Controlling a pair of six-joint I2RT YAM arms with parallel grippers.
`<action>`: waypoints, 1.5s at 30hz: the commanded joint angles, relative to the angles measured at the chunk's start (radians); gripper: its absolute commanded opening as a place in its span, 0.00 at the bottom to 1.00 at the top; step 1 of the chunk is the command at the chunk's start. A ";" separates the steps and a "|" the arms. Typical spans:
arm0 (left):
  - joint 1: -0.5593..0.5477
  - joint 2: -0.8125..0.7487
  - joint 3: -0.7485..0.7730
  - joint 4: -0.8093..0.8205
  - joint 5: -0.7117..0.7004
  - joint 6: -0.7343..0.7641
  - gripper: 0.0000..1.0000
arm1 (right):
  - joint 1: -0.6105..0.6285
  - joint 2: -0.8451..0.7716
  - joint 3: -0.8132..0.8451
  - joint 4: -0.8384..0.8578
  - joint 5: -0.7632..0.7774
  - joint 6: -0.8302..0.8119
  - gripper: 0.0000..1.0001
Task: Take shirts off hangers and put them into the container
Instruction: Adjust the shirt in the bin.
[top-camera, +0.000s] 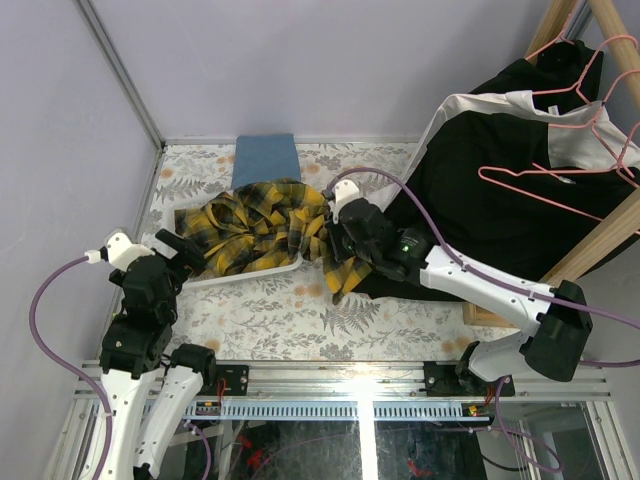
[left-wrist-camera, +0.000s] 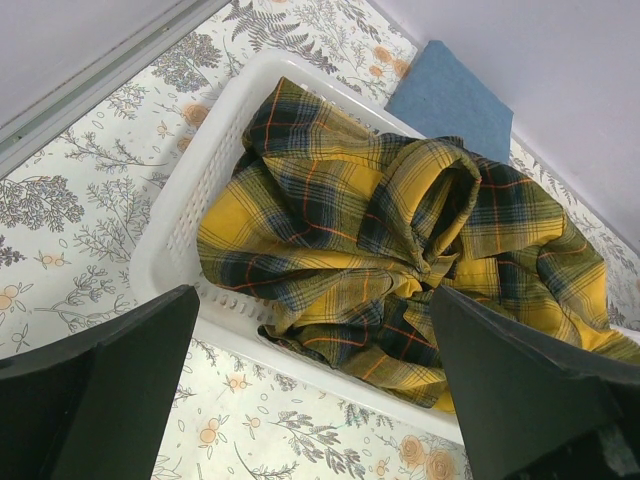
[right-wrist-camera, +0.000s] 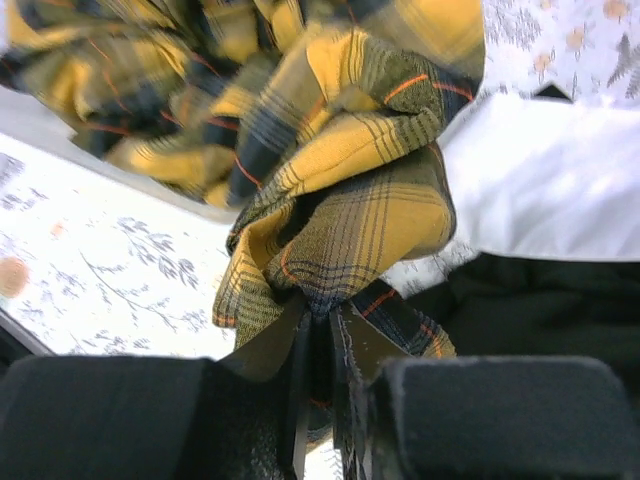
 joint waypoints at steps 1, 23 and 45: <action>0.007 -0.002 -0.008 0.041 0.004 0.017 1.00 | 0.009 -0.019 0.072 0.126 -0.028 -0.012 0.14; 0.008 -0.054 -0.008 0.033 -0.039 0.001 1.00 | 0.008 0.837 0.772 0.076 -0.266 0.048 0.08; 0.008 -0.049 -0.008 0.036 -0.027 0.005 1.00 | -0.028 0.434 0.571 0.086 0.181 -0.182 0.99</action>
